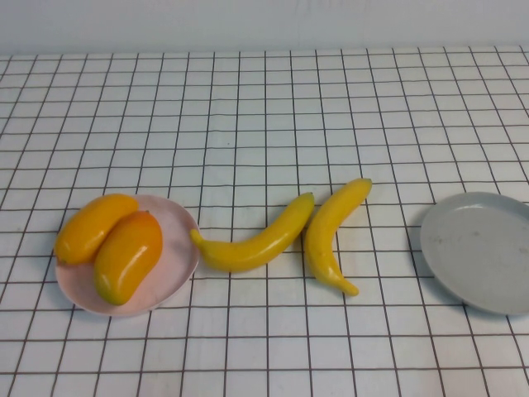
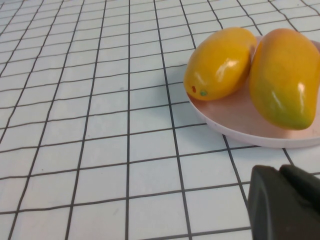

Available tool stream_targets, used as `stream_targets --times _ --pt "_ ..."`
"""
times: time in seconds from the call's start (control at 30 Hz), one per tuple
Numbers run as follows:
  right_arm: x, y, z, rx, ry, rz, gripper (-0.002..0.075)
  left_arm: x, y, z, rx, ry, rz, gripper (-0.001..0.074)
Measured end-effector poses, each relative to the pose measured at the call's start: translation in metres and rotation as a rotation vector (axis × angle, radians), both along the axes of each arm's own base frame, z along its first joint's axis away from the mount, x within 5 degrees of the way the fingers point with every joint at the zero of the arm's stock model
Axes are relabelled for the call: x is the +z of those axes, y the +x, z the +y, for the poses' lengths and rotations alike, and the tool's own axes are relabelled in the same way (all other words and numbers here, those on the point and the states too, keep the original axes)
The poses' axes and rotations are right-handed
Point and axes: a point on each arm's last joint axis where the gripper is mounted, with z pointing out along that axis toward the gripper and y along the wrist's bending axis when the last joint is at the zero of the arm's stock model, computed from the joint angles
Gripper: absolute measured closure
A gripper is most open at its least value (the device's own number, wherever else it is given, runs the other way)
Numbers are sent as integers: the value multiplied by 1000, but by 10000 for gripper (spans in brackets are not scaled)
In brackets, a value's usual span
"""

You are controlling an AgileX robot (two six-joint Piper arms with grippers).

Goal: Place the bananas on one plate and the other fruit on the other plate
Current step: Put another type of fruit in the right plate

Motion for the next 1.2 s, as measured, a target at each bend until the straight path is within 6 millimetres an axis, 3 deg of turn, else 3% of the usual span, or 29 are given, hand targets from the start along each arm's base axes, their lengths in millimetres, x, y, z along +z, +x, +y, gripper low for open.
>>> stream_targets --times 0.2,0.33,0.53,0.7,0.8,1.03,1.2 --pt "2 1 0 10 -143 -30 742 0 0 0 0 0 0 738" --pt "39 15 3 56 -323 31 742 0 0 0 0 0 0 738" --pt "95 68 10 378 -796 410 742 0 0 0 0 -2 2 738" --pt "107 128 14 562 -938 677 742 0 0 0 0 -4 2 738" --pt "109 160 38 674 -1009 687 742 0 0 0 -1 -10 2 738" --pt "101 223 125 820 -1257 718 742 0 0 -4 -8 -109 8 738" --pt "90 265 173 897 -1272 740 726 0 -1 -6 -13 -167 14 738"
